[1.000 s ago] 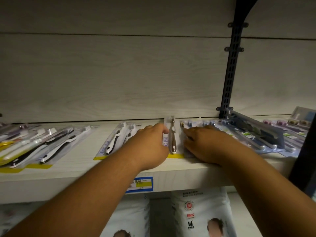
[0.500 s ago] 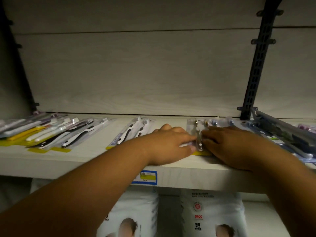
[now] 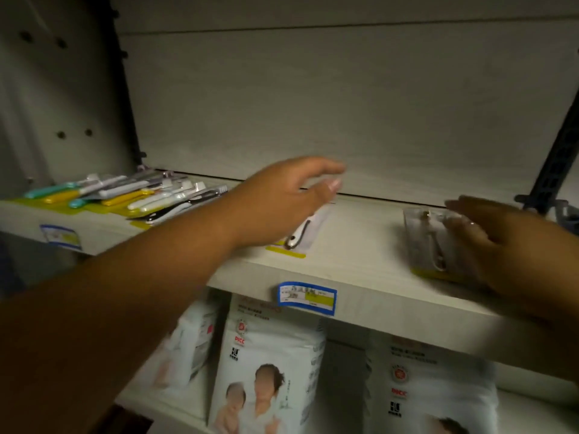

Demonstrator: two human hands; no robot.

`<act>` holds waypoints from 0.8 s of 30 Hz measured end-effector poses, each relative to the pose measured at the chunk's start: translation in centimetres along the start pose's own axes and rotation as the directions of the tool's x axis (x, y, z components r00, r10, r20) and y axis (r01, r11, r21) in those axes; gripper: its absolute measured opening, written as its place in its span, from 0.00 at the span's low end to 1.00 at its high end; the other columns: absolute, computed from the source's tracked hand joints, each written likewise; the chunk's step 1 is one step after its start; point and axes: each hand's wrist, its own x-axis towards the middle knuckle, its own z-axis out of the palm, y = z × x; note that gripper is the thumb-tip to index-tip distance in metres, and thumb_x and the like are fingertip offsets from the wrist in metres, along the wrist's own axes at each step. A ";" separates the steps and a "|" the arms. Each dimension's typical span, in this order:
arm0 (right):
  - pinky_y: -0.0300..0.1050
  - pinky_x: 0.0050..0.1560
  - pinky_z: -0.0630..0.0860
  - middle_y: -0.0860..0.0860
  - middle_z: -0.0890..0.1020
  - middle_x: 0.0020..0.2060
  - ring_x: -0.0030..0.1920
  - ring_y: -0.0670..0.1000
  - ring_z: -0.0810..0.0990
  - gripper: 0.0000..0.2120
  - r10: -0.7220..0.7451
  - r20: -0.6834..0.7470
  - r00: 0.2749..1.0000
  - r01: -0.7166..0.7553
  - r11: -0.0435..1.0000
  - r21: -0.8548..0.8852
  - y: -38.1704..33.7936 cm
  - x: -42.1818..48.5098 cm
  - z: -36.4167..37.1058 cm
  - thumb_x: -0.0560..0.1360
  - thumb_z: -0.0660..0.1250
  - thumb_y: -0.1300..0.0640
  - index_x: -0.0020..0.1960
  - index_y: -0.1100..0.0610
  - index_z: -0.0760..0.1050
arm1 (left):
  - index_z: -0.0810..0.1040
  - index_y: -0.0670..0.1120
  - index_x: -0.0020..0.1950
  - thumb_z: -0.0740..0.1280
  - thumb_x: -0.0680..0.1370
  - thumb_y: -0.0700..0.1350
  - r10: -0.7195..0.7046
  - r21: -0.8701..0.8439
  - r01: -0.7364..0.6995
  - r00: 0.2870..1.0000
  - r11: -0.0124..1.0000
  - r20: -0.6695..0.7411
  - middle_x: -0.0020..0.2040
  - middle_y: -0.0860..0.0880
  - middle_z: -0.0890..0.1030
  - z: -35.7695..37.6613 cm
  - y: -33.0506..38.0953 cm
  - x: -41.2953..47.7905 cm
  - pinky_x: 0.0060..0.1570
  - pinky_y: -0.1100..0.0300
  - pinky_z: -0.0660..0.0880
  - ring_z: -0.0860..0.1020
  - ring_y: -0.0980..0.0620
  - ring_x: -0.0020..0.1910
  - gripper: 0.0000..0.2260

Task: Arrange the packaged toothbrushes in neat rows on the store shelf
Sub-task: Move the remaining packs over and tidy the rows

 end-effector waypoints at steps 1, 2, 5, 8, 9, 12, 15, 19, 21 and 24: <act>0.62 0.64 0.75 0.46 0.78 0.68 0.63 0.57 0.78 0.26 0.001 -0.054 0.999 0.005 0.993 0.118 -0.3 0.2 0.1 0.77 0.49 0.27 0.72 0.32 0.67 | 0.74 0.54 0.72 0.59 0.84 0.53 -0.026 -0.031 0.024 0.996 0.999 -0.084 0.69 0.58 0.76 -2.1 -1.6 -0.8 0.62 0.73 0.69 0.73 0.66 0.65 0.17; 0.66 0.62 0.76 0.43 0.78 0.67 0.63 0.57 0.79 0.28 -0.009 -0.086 0.996 0.028 0.976 0.216 -0.9 0.4 0.2 0.74 0.49 0.22 0.71 0.28 0.65 | 0.75 0.52 0.71 0.59 0.84 0.53 -0.054 -0.046 0.047 0.986 0.998 -0.157 0.67 0.57 0.78 -4.1 -3.3 -1.7 0.64 0.71 0.70 0.74 0.66 0.64 0.17; 0.67 0.66 0.71 0.35 0.77 0.66 0.67 0.49 0.76 0.29 -0.106 -0.155 0.982 0.162 0.894 0.418 -5.1 1.1 1.1 0.73 0.49 0.20 0.68 0.27 0.69 | 0.78 0.52 0.67 0.53 0.84 0.54 -0.151 -0.099 0.128 0.947 0.987 -0.282 0.65 0.57 0.80 -9.5 -8.4 -5.0 0.70 0.54 0.70 0.76 0.61 0.65 0.19; 0.53 0.68 0.69 0.31 0.76 0.66 0.67 0.36 0.73 0.30 -0.220 -0.192 0.956 0.287 0.832 0.475 -11.9 1.3 2.2 0.73 0.47 0.20 0.68 0.28 0.71 | 0.79 0.55 0.64 0.50 0.86 0.51 -0.213 -0.168 0.162 0.910 0.972 -0.355 0.64 0.57 0.81 -13.7 -12.0 -7.5 0.71 0.48 0.70 0.77 0.59 0.65 0.18; 0.50 0.67 0.69 0.30 0.76 0.65 0.66 0.33 0.73 0.31 -0.246 -0.202 0.948 0.315 0.816 0.485 -13.9 1.5 2.7 0.72 0.47 0.20 0.67 0.29 0.72 | 0.79 0.56 0.63 0.49 0.86 0.50 -0.221 -0.175 0.165 0.900 0.971 -0.376 0.63 0.57 0.81 -14.9 -12.9 -8.2 0.71 0.48 0.70 0.78 0.58 0.64 0.18; 0.47 0.67 0.69 0.31 0.78 0.64 0.66 0.34 0.74 0.34 -0.300 -0.216 0.929 0.370 0.766 0.526 -19.4 2.6 4.5 0.72 0.47 0.20 0.66 0.35 0.76 | 0.78 0.57 0.63 0.48 0.87 0.51 -0.247 -0.180 0.189 0.884 0.966 -0.398 0.62 0.58 0.81 -17.9 -15.9 -10.2 0.70 0.51 0.70 0.78 0.58 0.64 0.18; 0.50 0.70 0.68 0.35 0.80 0.64 0.67 0.38 0.75 0.36 -0.338 -0.218 0.915 0.402 0.734 0.547 -24.9 4.2 7.4 0.73 0.49 0.21 0.67 0.41 0.78 | 0.77 0.53 0.67 0.49 0.87 0.50 -0.255 -0.186 0.196 0.890 0.963 -0.379 0.63 0.57 0.81 -20.7 -19.5 -12.2 0.68 0.58 0.72 0.78 0.62 0.62 0.18; 0.54 0.73 0.68 0.38 0.79 0.66 0.69 0.40 0.74 0.33 -0.383 -0.204 0.901 0.432 0.743 0.511 -31.8 6.6 11.1 0.78 0.47 0.27 0.70 0.44 0.76 | 0.77 0.54 0.66 0.50 0.87 0.51 -0.241 -0.205 0.180 0.913 0.962 -0.331 0.61 0.60 0.82 -24.2 -24.3 -13.7 0.67 0.59 0.72 0.78 0.64 0.62 0.18; 0.55 0.72 0.69 0.39 0.79 0.67 0.69 0.41 0.74 0.33 -0.387 -0.220 0.895 0.445 0.749 0.491 -34.4 7.6 12.5 0.79 0.46 0.29 0.71 0.44 0.75 | 0.78 0.55 0.66 0.51 0.87 0.50 -0.215 -0.235 0.145 0.928 0.961 -0.305 0.61 0.60 0.82 -25.2 -26.4 -13.8 0.68 0.56 0.72 0.78 0.63 0.62 0.17; 0.54 0.70 0.71 0.40 0.79 0.67 0.69 0.42 0.75 0.34 -0.366 -0.252 0.896 0.443 0.780 0.442 -36.3 8.7 14.3 0.78 0.44 0.27 0.70 0.43 0.75 | 0.77 0.52 0.67 0.51 0.86 0.51 -0.180 -0.281 0.100 0.944 0.954 -0.277 0.61 0.58 0.82 -25.7 -28.5 -13.2 0.68 0.54 0.72 0.78 0.61 0.62 0.17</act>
